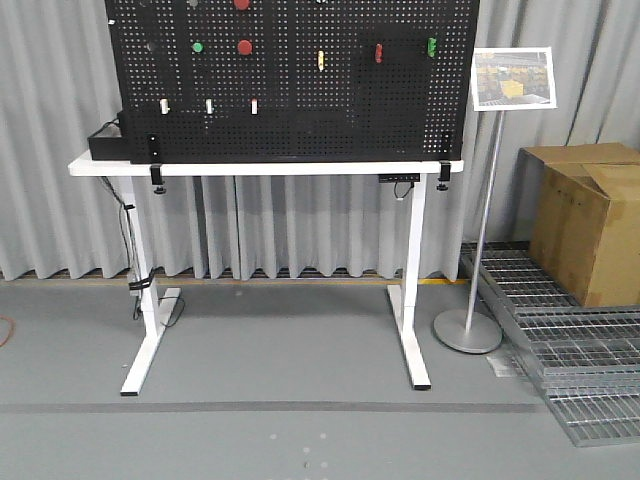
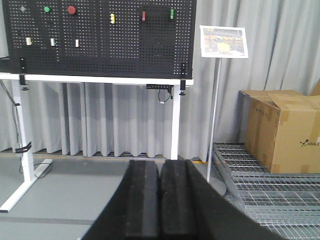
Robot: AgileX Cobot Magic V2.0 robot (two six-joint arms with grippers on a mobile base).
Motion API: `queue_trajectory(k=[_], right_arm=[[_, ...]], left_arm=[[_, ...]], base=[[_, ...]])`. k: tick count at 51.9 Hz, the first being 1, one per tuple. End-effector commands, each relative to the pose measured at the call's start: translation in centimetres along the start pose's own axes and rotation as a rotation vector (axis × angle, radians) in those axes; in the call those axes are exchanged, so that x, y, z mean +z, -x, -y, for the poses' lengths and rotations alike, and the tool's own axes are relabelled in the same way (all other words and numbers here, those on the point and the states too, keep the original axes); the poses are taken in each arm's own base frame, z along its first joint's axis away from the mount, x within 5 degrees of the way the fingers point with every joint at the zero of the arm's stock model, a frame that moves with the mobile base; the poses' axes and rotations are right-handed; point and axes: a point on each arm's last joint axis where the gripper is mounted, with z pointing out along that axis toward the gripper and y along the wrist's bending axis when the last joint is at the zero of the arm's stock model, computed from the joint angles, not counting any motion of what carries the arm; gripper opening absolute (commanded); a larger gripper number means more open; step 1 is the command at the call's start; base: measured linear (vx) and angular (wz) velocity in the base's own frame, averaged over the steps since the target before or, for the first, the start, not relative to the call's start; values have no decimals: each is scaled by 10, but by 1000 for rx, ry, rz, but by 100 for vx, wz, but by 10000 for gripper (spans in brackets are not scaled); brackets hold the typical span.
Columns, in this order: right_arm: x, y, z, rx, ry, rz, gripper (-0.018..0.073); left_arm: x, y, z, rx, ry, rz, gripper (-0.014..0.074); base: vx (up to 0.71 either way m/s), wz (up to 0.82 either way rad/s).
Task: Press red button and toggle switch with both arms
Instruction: 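Drive the base forward toward the black pegboard table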
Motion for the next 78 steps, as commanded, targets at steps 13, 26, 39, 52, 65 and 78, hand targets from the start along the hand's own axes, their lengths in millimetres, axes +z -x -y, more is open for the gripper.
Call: queue_trajectory(k=[13,26,39,52,65,78], right_arm=[[-1,4,0,-5,-4,85,0],[-1,4,0,-5,-4,85,0],[-1,4,0,-5,-4,85,0],[-1,4,0,-5,-4,85,0],[-1,4,0,-5,-4,85,0],[-1,4,0,-5,-4,85,0]], left_arm=[[3,-2,0,-11,-3,46,2],[3,-2,0,-11,-3,46,2],[3,-2,0,-11,-3,46,2],[3,-2,0,-11,-3,46,2],[3,-2,0,-11,-3,46,2],[3,-2,0,-11,-3,46,2]], base=[[25,6],[32,14],[38,4],[39,-7],[41,-8],[41,-6]])
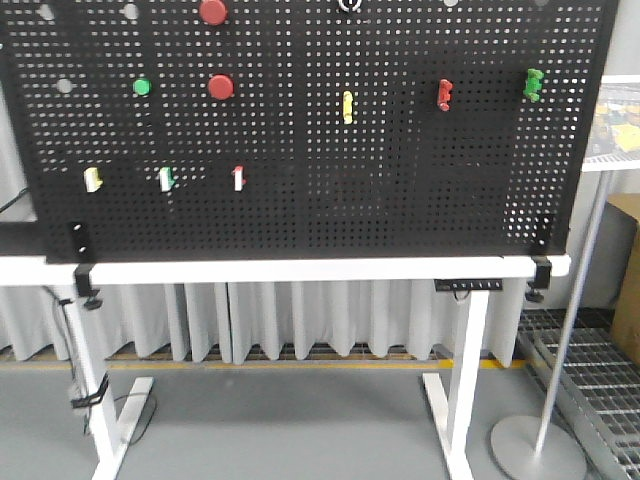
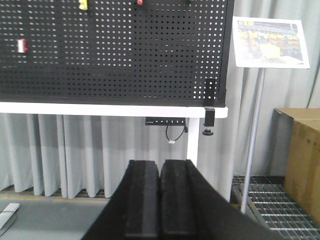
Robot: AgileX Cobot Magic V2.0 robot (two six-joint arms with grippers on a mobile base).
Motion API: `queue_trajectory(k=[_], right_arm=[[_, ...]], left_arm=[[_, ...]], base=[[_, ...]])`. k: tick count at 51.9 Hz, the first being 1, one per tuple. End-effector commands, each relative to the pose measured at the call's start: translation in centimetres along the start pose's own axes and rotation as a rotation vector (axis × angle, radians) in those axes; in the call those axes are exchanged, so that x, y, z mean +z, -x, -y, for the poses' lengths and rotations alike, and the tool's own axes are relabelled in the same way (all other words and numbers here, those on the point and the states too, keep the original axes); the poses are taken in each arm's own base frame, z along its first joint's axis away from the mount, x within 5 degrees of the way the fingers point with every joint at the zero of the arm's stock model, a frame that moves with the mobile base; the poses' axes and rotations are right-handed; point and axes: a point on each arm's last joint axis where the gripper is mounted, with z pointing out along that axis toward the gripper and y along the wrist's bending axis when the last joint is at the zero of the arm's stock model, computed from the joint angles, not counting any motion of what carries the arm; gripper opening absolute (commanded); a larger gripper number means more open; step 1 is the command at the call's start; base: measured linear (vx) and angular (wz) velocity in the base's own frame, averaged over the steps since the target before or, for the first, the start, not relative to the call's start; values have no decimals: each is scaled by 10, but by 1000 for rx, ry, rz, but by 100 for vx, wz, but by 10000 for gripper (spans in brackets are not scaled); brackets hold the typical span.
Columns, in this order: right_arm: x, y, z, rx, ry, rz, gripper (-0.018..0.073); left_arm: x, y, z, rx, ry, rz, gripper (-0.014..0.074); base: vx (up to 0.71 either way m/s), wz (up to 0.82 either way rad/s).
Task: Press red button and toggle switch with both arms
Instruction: 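Drive the base forward toward the black pegboard table, then drive closer and stop facing the pegboard buttons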
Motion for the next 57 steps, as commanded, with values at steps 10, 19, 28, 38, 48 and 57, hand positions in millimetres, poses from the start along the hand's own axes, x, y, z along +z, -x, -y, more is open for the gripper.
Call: queue_trajectory(k=[10,19,28,38,48,57], right_arm=[[-1,4,0,-5,-4,85,0],[-1,4,0,-5,-4,85,0],[-1,4,0,-5,-4,85,0],[-1,4,0,-5,-4,85,0],[-1,4,0,-5,-4,85,0],[-1,4,0,-5,-4,85,0]], left_arm=[[3,-2,0,-11,-3,46,2],[3,-2,0,-11,-3,46,2],[3,-2,0,-11,-3,46,2],[3,-2,0,-11,-3,46,2],[3,-2,0,-11,-3,46,2],[3,-2,0,-11,-3,46,2]], base=[[41,-3],[42,3],[42,5],[39,1],[34,-3],[27,-2]])
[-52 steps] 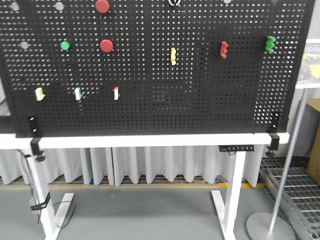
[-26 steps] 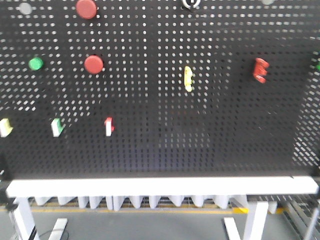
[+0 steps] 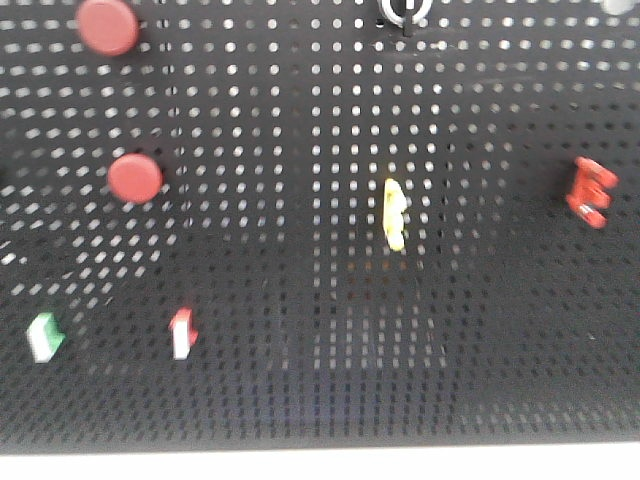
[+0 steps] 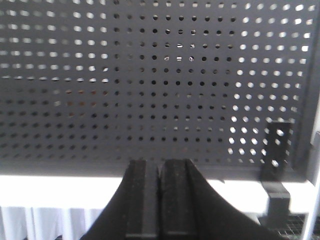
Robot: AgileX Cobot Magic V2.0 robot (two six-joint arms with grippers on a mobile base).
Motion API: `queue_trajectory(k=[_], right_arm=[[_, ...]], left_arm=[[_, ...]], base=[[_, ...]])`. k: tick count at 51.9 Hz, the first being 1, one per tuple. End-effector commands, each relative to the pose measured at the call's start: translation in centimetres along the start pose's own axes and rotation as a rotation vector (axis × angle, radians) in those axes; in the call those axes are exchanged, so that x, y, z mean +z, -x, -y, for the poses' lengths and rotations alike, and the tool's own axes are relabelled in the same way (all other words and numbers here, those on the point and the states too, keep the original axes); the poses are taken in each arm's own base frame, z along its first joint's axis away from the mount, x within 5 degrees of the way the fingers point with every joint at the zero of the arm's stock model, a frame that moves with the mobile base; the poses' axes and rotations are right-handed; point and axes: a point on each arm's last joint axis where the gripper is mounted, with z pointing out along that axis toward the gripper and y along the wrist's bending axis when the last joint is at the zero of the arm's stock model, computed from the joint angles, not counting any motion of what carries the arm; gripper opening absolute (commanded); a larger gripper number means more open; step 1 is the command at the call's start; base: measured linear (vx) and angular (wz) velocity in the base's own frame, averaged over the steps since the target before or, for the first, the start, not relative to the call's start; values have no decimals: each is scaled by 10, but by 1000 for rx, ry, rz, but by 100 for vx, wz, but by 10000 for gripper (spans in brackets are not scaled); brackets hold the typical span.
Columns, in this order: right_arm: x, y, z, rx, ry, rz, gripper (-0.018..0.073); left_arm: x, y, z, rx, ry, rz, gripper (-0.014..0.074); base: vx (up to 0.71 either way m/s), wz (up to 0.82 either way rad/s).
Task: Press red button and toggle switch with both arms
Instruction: 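Drive closer and stop facing the pegboard buttons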
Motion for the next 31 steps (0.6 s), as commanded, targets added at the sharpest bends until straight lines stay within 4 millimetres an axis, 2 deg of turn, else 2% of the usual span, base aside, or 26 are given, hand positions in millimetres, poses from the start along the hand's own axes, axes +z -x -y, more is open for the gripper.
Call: queue_trajectory(k=[1,31], right_arm=[[-1,4,0,-5,-4,85,0],[-1,4,0,-5,-4,85,0]], left_arm=[[3,-2,0,-11,-3,46,2],[3,-2,0,-11,-3,46,2]], base=[[23,-3],[11,-1]])
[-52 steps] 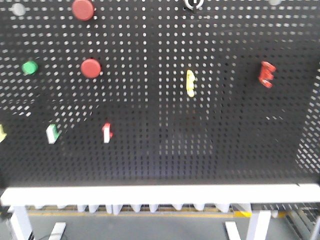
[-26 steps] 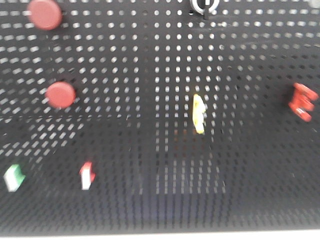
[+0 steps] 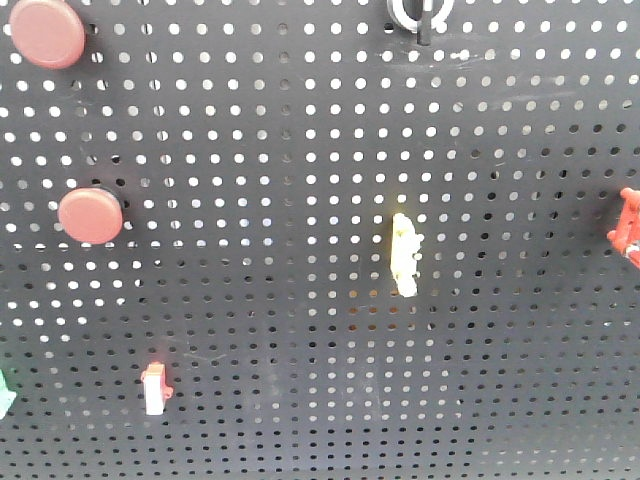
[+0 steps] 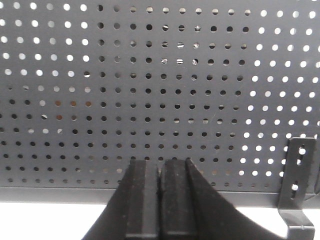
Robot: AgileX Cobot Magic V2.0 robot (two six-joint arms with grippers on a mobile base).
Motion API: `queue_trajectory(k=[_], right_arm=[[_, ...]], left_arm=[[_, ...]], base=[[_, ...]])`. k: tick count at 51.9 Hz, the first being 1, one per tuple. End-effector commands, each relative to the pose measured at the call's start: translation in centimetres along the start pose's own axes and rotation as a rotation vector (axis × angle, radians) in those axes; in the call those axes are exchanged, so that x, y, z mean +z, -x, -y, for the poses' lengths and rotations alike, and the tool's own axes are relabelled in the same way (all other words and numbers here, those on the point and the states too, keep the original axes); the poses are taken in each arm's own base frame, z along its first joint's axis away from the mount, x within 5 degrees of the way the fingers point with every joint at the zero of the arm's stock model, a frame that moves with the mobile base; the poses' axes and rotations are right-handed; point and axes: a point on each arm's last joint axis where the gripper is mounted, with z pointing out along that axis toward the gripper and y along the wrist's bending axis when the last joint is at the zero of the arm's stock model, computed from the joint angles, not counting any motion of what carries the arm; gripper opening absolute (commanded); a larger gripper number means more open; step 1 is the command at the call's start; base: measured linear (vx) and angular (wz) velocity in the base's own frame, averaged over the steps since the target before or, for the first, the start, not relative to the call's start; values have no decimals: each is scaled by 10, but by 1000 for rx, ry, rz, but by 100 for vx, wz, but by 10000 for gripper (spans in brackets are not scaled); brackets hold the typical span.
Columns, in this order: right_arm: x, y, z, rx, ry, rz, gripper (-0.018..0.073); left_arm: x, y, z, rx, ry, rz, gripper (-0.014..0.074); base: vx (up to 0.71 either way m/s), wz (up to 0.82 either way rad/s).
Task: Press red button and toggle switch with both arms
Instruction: 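Drive closer and stop facing the pegboard buttons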
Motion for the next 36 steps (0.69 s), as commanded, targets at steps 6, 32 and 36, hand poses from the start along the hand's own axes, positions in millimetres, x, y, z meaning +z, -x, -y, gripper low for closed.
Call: queue_trajectory(k=[6,32,36], right_arm=[[-1,4,0,-5,-4,85,0],[-1,5,0,-5,-3,90,0],[-1,5,0,-5,-3,91,0]], left_arm=[[3,-2,0,-11,-3,46,2],[3,0,-4,178,44,64,2],[2,3,-4,231,57,86,2]], base=[[1,-1],[0,0],[0,0]])
